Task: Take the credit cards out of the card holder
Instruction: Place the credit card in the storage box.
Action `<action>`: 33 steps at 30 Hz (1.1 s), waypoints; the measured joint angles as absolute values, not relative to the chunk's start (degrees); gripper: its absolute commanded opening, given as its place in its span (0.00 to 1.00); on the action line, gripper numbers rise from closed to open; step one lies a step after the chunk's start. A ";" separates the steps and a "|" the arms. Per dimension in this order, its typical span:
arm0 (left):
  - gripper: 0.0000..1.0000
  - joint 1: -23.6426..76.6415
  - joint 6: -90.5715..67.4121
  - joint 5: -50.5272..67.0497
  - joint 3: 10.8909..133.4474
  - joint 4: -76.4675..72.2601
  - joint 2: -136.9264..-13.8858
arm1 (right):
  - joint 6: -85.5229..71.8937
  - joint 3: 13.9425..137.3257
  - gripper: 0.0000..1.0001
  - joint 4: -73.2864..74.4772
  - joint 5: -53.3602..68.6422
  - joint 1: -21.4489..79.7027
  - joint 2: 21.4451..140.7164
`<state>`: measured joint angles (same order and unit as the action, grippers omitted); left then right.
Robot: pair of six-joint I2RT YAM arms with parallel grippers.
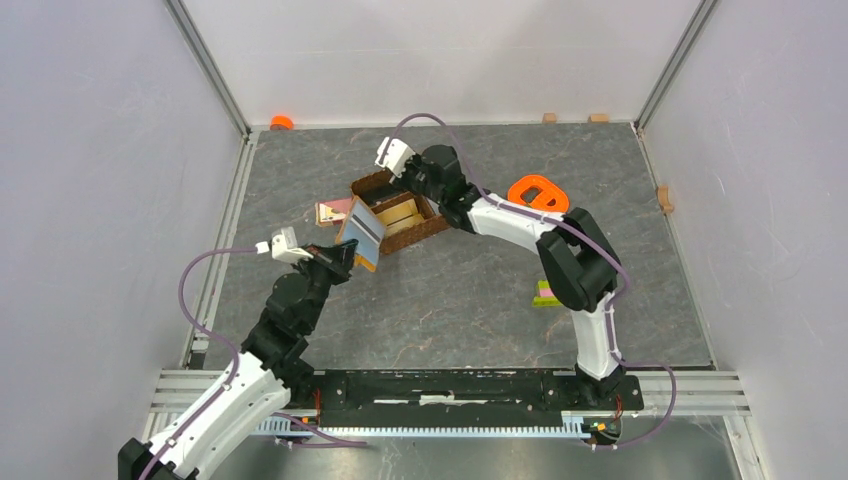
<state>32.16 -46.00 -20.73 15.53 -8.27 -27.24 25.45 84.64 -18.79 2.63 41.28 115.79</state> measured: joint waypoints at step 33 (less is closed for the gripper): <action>0.02 32.16 -47.90 -19.18 15.53 -7.35 -27.38 | 58.41 99.22 0.00 -7.94 11.97 42.76 129.12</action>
<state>32.16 -47.90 -19.18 15.53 -7.35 -27.38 58.41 99.22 -7.94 11.97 42.76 129.12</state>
